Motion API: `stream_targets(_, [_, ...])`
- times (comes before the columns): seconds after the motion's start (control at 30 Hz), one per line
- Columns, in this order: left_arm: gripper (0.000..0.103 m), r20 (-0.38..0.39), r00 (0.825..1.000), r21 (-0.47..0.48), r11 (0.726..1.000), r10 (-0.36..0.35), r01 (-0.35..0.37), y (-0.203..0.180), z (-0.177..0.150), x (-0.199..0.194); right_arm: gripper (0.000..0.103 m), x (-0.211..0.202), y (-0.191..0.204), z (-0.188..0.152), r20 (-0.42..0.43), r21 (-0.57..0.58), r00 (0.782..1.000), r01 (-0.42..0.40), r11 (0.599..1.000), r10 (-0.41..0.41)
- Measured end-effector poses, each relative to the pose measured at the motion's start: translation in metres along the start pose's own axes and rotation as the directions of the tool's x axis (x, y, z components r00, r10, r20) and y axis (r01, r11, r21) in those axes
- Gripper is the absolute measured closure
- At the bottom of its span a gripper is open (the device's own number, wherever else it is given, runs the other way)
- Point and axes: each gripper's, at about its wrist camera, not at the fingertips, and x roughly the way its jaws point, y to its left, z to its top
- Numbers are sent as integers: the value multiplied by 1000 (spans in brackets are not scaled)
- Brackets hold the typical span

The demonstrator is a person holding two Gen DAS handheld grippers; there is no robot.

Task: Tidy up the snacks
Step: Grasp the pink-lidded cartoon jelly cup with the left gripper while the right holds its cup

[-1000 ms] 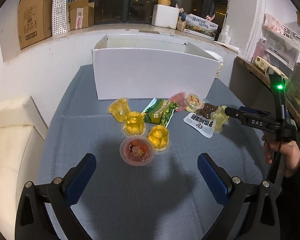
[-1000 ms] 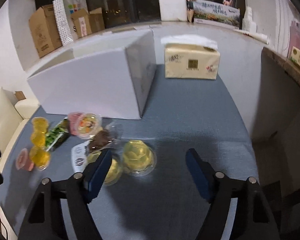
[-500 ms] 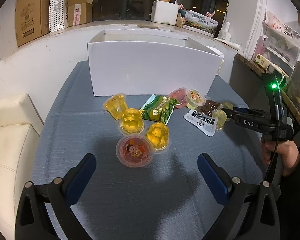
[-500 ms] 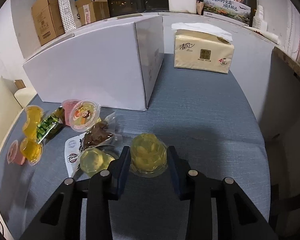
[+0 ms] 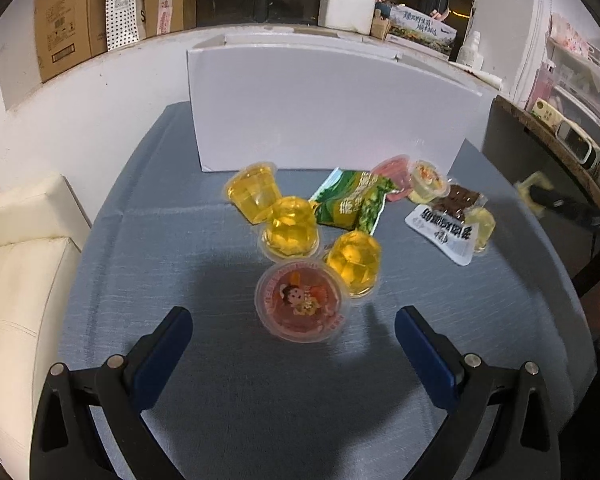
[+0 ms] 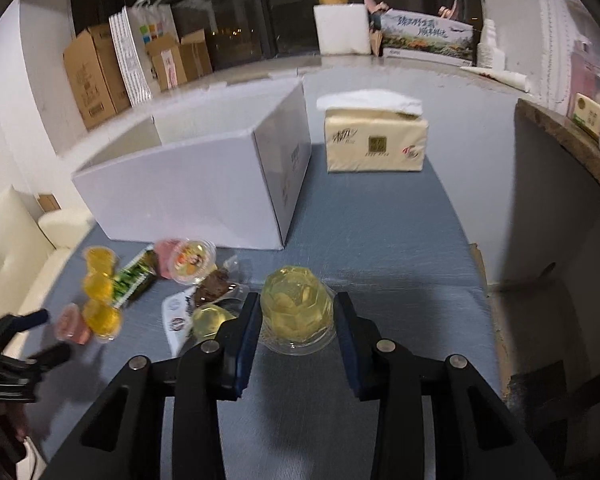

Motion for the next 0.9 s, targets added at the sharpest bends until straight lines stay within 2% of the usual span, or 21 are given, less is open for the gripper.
stream_targets(0.3, [0, 2, 1000, 39, 999, 3, -3, -7, 5, 16, 63, -46, 10, -7, 58, -4, 998, -22, 1000, 22])
stream_targets(0.37, [5, 11, 1000, 50, 999, -1, 1, -8, 7, 17, 63, -53, 13, -8, 64, -9, 997, -31, 999, 32])
stream_targets(0.4, [18, 11, 1000, 55, 998, 7, -8, -8, 8, 18, 63, -55, 15, -8, 67, -13, 997, -33, 999, 34])
stream_targets(0.43, [35, 3, 1000, 59, 998, 16, -16, -8, 8, 20, 63, -55, 17, -8, 68, -20, 997, -32, 999, 33])
stream_targets(0.5, [52, -17, 1000, 61, 998, 12, -11, -8, 8, 22, 63, -56, 20, -8, 69, -28, 997, -36, 999, 38])
stream_targets(0.7, [52, 1, 1000, 72, 997, 10, -10, -9, 4, 15, 63, -54, 25, -10, 64, -21, 997, -48, 999, 49])
stream_targets(0.9, [53, 55, 998, 86, 996, -12, 7, -14, 12, -16, 63, -53, 37, -11, 60, -41, 996, -68, 997, 70])
